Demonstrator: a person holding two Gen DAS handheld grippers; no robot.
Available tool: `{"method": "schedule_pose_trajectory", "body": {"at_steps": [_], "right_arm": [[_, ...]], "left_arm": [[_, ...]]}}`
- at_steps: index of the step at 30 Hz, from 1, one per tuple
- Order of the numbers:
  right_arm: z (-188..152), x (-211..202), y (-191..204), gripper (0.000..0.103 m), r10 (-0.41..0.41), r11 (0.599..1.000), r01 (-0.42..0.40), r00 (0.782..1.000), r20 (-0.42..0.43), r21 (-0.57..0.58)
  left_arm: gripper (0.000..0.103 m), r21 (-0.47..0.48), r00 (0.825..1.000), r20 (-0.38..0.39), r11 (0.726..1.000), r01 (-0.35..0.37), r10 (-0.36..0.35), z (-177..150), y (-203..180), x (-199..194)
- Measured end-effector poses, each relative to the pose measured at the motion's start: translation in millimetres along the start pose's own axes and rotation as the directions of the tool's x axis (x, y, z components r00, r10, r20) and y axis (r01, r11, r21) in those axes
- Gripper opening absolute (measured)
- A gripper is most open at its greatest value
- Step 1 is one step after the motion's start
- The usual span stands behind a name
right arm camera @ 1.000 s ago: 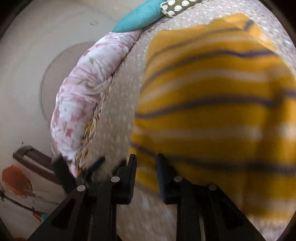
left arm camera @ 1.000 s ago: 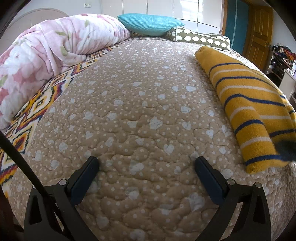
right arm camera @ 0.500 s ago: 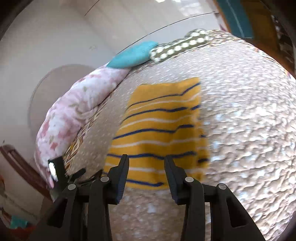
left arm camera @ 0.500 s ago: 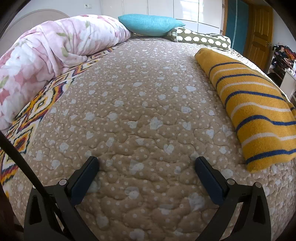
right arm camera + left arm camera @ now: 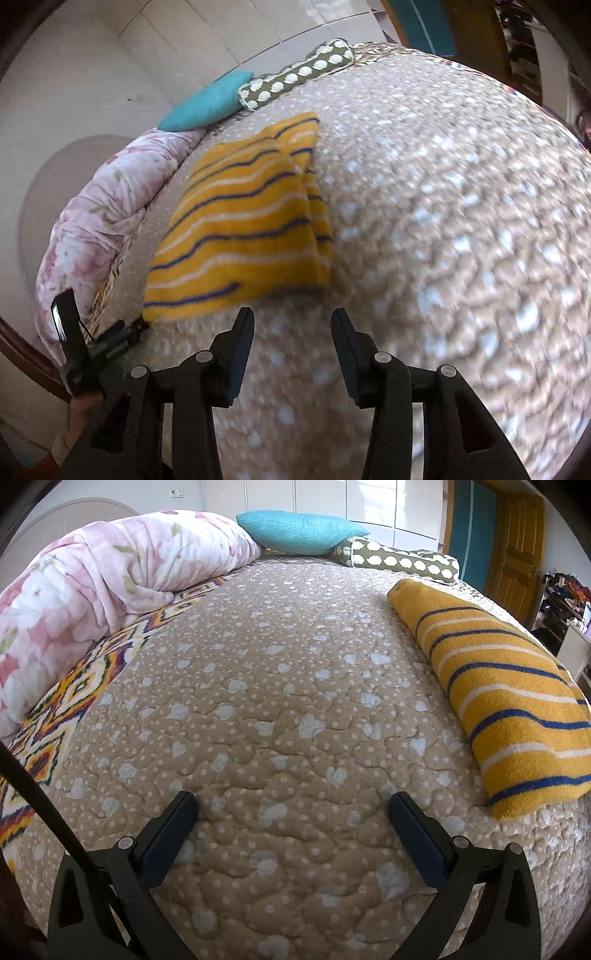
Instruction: Fold small clothes
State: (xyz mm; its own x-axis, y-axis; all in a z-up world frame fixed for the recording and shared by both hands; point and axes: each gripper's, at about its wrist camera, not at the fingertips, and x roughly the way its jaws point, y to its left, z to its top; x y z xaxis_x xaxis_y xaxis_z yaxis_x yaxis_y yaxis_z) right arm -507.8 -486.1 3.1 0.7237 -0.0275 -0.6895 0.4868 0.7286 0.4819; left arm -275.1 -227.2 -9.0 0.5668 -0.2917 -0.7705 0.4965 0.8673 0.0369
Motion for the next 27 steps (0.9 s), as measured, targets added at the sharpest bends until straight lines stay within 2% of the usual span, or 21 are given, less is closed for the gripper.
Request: {"method": "schedule_pose_trajectory", "body": {"at_steps": [6, 12, 27], "right_arm": [[-26.4, -31.4, 0.0, 0.051, -0.023, 1.0, 0.023, 0.999, 0.028, 0.006], [-41.8, -37.6, -3.9, 0.052, -0.046, 0.999, 0.046, 0.999, -0.009, 0.019], [-1.9, -36.9, -12.6, 0.055, -0.09, 0.994, 0.089, 0.996, 0.011, 0.055]], "left_arm": [[0.103, -0.001, 1.0, 0.011, 1.0, 0.002, -0.002, 0.1, -1.5, -0.9], [0.103, -0.007, 1.0, 0.021, 1.0, 0.004, -0.003, 0.3, -2.1, -1.0], [0.103, -0.004, 0.999, 0.046, 1.0, -0.011, 0.012, -2.9, -4.2, -2.3]]}}
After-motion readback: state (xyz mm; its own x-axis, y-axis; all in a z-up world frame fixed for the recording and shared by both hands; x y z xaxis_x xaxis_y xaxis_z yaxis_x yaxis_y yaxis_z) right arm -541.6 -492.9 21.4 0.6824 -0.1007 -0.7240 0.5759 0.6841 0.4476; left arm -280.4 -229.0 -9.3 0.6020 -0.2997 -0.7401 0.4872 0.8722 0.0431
